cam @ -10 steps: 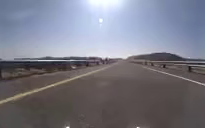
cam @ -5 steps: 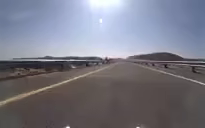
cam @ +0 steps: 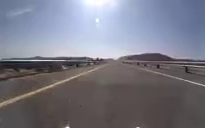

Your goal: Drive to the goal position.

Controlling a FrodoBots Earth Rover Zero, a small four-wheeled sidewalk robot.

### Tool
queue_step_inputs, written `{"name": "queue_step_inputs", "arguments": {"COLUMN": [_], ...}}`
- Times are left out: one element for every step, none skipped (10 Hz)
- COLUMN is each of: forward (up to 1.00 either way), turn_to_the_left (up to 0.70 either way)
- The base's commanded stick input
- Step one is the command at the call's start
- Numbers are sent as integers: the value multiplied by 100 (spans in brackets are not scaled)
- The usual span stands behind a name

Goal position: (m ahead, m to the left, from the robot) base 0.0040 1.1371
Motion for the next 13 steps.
{"name": "queue_step_inputs", "arguments": {"forward": [70, 70, 70, 70, 70, 70, 70, 70, 70, 70, 70, 70, 70], "turn_to_the_left": [0, 0, 0, -12, -24, -27, -27, -21, -8, 0, 0, 0, 0]}}
